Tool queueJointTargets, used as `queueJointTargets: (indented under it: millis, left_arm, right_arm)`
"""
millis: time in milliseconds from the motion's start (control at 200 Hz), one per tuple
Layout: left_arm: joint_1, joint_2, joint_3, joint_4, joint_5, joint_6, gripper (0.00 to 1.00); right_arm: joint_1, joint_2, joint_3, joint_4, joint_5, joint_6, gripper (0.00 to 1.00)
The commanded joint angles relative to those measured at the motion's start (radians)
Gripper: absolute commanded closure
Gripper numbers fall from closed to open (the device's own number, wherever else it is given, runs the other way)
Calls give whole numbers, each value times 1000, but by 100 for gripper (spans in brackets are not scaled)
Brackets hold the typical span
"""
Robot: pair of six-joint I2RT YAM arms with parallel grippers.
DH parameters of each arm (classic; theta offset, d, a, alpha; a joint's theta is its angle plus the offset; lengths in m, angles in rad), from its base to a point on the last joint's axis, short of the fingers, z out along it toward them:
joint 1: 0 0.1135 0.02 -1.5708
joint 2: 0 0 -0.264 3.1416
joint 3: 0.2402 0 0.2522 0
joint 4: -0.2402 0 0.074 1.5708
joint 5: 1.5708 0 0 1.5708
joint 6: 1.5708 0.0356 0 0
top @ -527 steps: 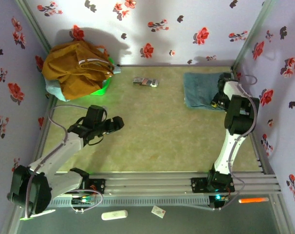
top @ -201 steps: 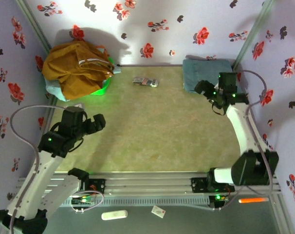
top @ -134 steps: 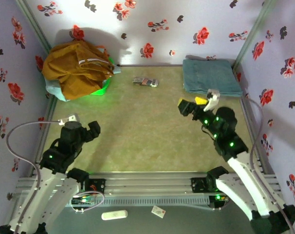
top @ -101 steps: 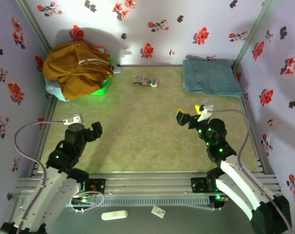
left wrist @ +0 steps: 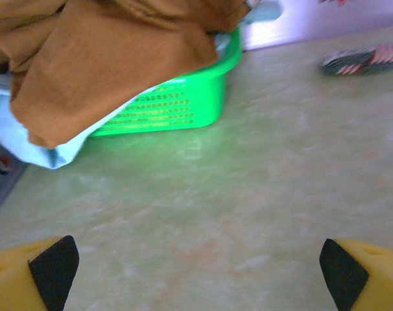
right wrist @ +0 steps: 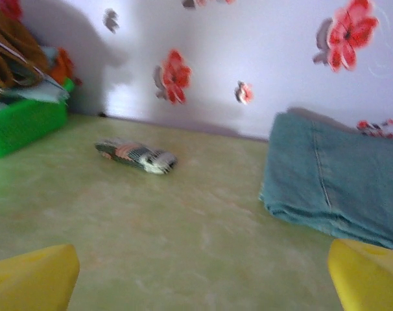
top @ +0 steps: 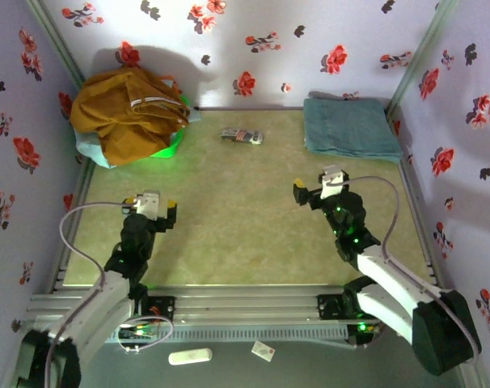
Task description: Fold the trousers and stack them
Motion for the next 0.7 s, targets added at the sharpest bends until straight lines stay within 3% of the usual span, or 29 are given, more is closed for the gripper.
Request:
queueJointTargets:
  millis: [0, 55, 235, 325, 415, 520, 605, 695]
  left_arm:
    - [71, 200, -13, 415, -62, 110, 0]
    - [107, 342, 6, 526, -39, 81, 0]
    - [155, 775, 44, 880, -31, 37, 0]
    - [208, 819, 85, 833, 42, -9, 0]
    - [291, 842, 107, 809, 87, -89, 0]
    - [338, 822, 153, 686, 99, -160, 0]
    - [346, 821, 212, 587, 105, -165, 0]
    - [339, 823, 239, 540, 117, -154, 0]
  right_arm:
    - [-34, 88, -5, 124, 189, 42, 1]
    - [-84, 136, -4, 181, 262, 112, 1]
    - [-250, 313, 8, 298, 209, 152, 1]
    - [-296, 367, 2, 367, 225, 240, 1]
    - [-307, 376, 4, 376, 221, 233, 1]
    - [-308, 265, 27, 184, 80, 129, 1]
    - [-307, 214, 63, 17, 63, 123, 1]
    - [-319, 336, 36, 178, 33, 55, 1]
